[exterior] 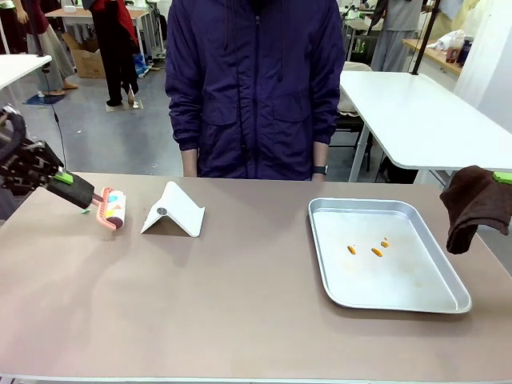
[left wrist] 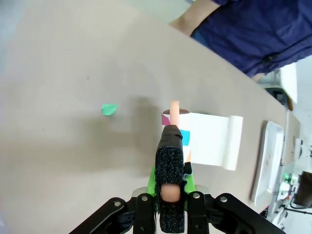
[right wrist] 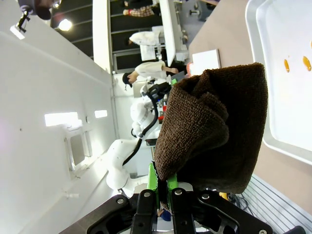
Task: Clean the surface of the table.
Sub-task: If a person points to the right, clean the right side of the table with your right hand, and if they point to the left, clean the left side with your left hand.
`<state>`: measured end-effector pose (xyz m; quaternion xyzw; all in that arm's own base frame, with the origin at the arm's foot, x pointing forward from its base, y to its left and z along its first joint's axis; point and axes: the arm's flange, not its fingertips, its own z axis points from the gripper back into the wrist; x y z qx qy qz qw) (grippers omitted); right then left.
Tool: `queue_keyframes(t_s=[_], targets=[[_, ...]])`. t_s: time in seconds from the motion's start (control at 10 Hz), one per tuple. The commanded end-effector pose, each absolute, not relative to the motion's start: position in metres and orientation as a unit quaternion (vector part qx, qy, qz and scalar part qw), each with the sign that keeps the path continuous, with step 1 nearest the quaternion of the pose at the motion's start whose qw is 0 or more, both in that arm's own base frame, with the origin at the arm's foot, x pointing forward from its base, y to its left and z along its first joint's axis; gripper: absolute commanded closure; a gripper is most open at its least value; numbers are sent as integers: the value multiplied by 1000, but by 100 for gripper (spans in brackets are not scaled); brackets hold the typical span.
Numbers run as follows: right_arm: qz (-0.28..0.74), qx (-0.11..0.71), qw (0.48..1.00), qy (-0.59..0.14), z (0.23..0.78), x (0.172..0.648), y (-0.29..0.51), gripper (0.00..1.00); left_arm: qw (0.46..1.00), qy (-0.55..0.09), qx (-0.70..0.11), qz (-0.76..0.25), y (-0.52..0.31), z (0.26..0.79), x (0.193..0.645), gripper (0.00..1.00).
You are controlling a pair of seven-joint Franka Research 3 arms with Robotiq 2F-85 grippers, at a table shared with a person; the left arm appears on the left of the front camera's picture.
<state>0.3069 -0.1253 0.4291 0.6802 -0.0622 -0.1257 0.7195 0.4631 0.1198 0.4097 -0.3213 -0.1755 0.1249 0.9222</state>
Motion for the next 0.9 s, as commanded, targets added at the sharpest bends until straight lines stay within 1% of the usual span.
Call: queue_keyframes(t_s=[0.0,0.1,0.3,0.4,0.6,0.8], targets=[[-130,684,716,-55,435,305,-125,100,895,-222,-376,92,137,450,421,96],[-130,684,716,-55,435,305,-125,100,888,-235,-387,84,146,466,402,96],[-130,684,716,-55,435,305,-125,100,882,-227,-406,77,170,484,364,96],[-130,684,716,-55,435,305,-125,100,878,-224,-412,90,189,489,344,96],[-130,684,716,-55,435,305,-125,100,872,-229,-413,128,223,490,309,96],[-130,684,716,-55,435,305,-125,100,861,-236,-420,163,249,479,285,96]])
